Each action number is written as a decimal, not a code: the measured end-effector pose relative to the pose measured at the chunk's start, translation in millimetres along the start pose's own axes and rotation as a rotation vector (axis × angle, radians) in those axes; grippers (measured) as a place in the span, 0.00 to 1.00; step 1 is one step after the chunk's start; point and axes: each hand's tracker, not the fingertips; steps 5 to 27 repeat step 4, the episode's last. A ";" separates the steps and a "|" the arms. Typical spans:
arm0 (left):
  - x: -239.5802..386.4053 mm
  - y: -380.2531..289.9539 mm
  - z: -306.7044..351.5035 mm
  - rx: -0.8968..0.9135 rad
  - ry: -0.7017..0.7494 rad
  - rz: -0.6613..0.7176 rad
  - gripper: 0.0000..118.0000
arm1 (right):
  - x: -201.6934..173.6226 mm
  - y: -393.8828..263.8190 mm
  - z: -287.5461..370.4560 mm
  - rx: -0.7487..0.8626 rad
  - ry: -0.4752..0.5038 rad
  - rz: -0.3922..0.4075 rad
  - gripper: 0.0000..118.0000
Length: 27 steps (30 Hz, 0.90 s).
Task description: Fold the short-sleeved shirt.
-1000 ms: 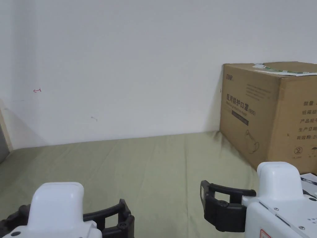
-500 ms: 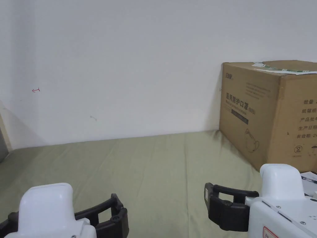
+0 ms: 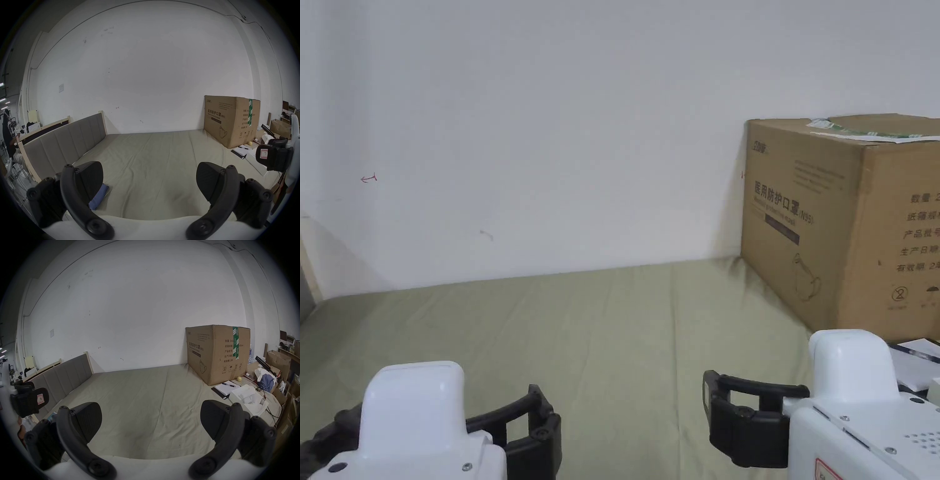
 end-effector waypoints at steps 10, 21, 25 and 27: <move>-1.3 -0.6 2.4 0.012 -0.019 -0.006 0.97 | 1.2 0.7 1.7 0.005 -0.005 0.001 1.00; -1.3 -0.6 2.4 0.012 -0.019 -0.006 0.97 | 1.2 0.7 1.7 0.005 -0.005 0.001 1.00; -1.3 -0.6 2.4 0.012 -0.019 -0.006 0.97 | 1.2 0.7 1.7 0.005 -0.005 0.001 1.00; -1.3 -0.6 2.4 0.012 -0.019 -0.006 0.97 | 1.2 0.7 1.7 0.005 -0.005 0.001 1.00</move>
